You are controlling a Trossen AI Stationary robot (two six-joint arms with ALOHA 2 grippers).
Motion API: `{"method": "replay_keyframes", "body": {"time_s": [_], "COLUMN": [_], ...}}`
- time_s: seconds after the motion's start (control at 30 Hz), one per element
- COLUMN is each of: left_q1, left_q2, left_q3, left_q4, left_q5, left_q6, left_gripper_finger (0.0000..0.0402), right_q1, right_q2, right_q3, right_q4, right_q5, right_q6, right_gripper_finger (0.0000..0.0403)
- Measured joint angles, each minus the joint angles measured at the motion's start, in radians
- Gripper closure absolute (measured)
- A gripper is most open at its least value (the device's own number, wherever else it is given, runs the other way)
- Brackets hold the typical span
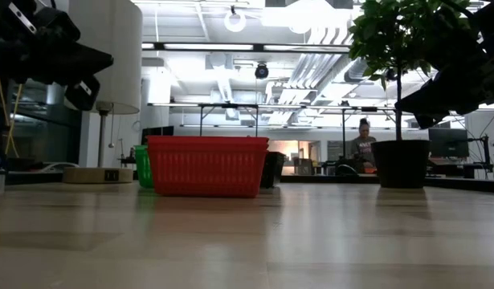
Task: Stack baskets by color
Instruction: Return to Home Position
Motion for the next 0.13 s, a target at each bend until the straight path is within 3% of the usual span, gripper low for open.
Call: {"method": "replay_keyframes", "body": {"time_s": [0.13], "left_q1": [0.000], "left_q2": [0.000], "left_q3": [0.000], "left_q4": [0.000], "left_q5": [0.000], "left_q6": [0.000], "left_gripper_finger": [0.0401], "right_q1": [0.000], "right_q2": [0.000], "right_q3": [0.000], "right_q4": [0.000], "right_q5": [0.000], "right_q6": [0.000], "right_gripper_finger": [0.0402]}}
